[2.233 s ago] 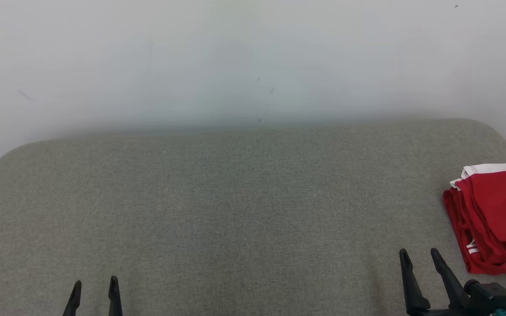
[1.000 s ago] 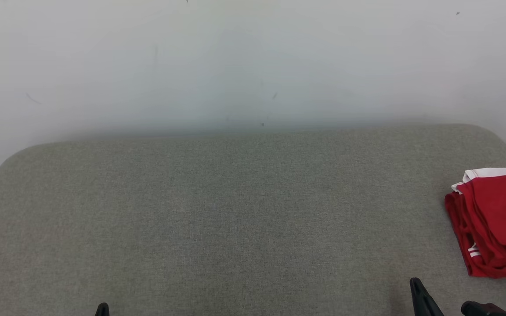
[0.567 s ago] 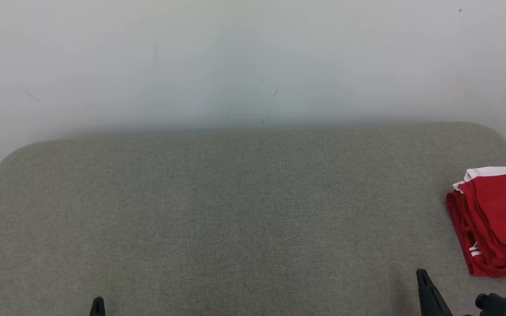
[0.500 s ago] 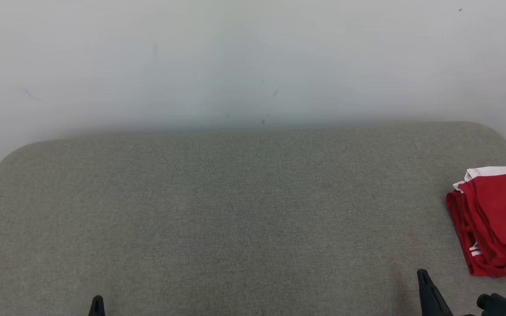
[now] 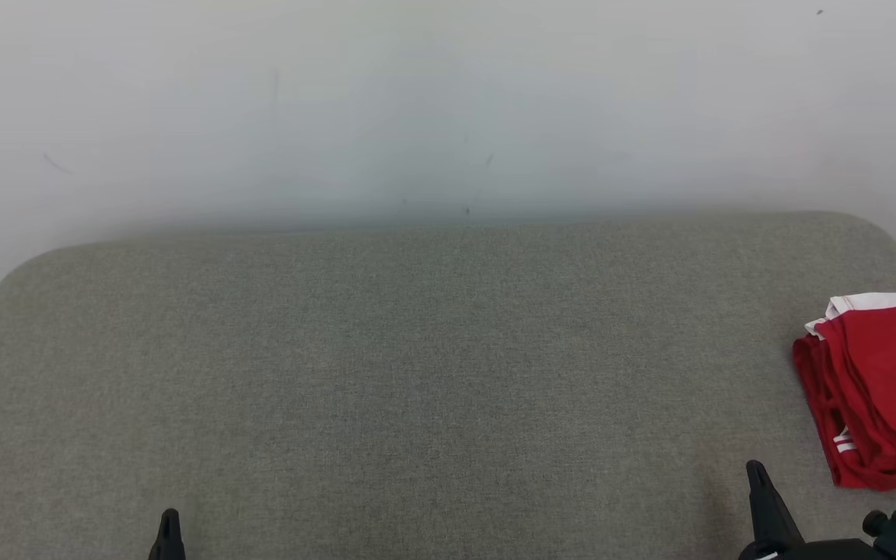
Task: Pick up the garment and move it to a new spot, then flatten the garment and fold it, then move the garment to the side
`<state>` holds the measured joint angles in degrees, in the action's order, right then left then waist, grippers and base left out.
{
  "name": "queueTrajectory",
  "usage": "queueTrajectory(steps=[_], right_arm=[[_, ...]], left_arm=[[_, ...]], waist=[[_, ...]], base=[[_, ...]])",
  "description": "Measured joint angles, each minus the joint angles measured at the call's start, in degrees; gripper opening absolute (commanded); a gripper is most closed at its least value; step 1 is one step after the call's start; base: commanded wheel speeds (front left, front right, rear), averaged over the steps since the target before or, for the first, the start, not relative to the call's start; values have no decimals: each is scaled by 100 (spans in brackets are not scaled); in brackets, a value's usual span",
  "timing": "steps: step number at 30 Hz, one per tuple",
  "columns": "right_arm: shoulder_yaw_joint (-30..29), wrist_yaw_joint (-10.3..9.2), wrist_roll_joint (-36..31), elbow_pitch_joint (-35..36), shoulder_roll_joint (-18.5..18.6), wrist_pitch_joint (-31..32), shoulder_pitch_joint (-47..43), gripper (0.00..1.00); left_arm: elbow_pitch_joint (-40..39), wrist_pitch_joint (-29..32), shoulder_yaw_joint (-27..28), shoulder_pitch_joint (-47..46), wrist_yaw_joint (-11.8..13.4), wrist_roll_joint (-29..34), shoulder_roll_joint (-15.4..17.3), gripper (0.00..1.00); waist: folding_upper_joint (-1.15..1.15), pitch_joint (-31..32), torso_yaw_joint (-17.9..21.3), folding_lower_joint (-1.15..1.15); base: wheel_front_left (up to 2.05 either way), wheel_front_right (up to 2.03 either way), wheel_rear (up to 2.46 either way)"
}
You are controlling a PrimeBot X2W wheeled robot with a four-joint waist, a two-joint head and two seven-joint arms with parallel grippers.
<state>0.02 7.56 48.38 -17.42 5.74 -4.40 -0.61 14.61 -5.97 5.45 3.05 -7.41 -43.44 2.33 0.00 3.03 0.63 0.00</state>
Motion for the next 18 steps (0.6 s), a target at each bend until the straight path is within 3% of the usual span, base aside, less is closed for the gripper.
queueTrajectory(steps=[18], right_arm=[[-168, -1, 1100, 90, -75, 283, 183, 0]], left_arm=[[-10, 307, 22, -228, 0, -1254, 5, 0]], waist=[[0, -60, -12, 0]], base=[[0, 0, 0]])
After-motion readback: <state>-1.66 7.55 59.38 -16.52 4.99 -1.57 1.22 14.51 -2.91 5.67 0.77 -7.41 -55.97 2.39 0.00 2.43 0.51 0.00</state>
